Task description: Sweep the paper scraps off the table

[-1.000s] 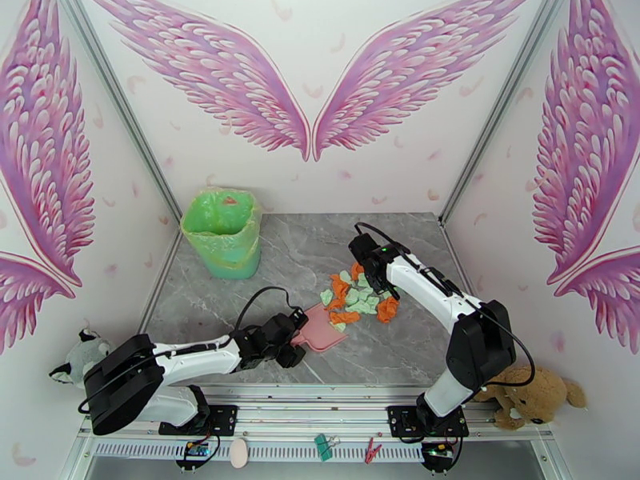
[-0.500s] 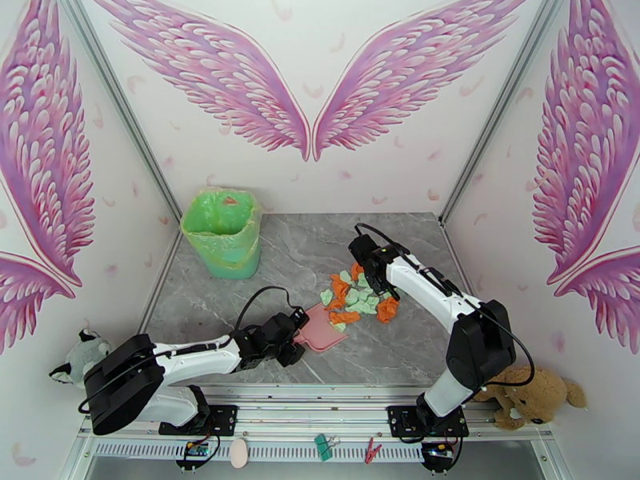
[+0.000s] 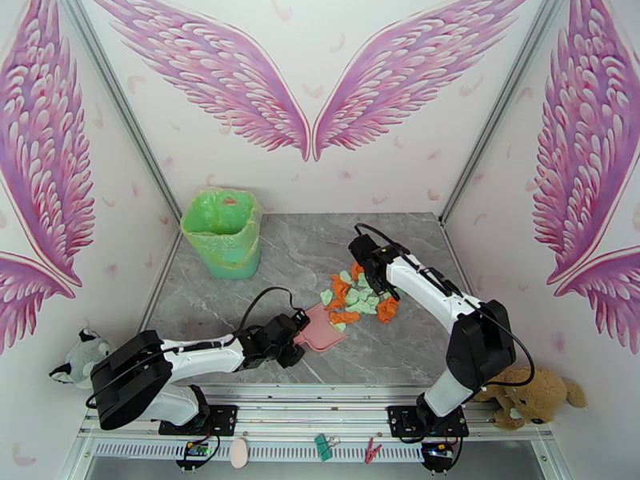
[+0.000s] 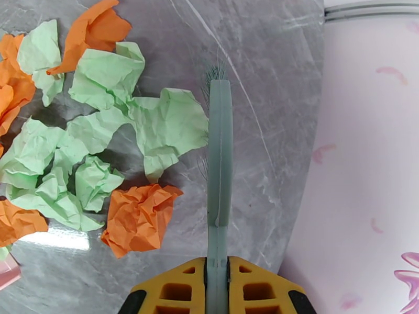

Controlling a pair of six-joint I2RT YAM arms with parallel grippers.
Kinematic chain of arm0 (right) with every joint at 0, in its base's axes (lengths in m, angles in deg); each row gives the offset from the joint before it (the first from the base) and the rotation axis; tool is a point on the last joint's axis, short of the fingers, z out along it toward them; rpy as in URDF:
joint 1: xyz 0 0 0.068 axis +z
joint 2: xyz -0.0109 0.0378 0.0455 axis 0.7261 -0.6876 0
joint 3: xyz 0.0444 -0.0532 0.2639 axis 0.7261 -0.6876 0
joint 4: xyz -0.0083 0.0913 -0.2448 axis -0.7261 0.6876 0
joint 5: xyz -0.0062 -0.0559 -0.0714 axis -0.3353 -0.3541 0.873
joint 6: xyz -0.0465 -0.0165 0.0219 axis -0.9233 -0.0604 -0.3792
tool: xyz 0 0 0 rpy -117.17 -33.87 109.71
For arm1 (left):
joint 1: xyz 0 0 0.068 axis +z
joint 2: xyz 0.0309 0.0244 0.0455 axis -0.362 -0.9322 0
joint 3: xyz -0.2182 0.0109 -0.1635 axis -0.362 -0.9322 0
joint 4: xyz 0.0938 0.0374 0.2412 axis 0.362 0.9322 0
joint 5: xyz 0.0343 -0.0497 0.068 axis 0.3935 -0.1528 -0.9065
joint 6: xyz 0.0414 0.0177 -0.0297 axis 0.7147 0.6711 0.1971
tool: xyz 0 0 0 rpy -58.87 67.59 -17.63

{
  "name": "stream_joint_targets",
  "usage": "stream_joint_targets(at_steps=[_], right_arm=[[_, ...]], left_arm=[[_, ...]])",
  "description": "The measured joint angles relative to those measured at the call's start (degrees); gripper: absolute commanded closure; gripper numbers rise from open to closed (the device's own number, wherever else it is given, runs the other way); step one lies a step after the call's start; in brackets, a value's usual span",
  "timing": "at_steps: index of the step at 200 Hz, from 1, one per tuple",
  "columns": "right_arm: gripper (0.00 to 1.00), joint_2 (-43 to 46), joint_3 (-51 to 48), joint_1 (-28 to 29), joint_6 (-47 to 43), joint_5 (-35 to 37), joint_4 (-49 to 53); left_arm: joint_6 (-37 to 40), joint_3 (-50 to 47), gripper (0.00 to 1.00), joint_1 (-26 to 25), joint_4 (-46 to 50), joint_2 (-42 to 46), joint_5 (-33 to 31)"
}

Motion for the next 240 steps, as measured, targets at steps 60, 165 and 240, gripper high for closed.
stream_joint_targets(at_steps=[60, 165, 240], right_arm=[[1.00, 0.0, -0.4, 0.0, 0.0, 0.0, 0.0], [1.00, 0.0, -0.7, 0.3, 0.0, 0.0, 0.0], [1.00, 0.0, -0.8, 0.4, 0.0, -0.2, 0.0]], left_arm=[[0.4, 0.1, 0.42, 0.0, 0.0, 0.2, 0.0], [0.4, 0.1, 0.68, 0.0, 0.0, 0.2, 0.4], [0.2, 1.9, 0.98, -0.1, 4.2, 1.9, 1.3]])
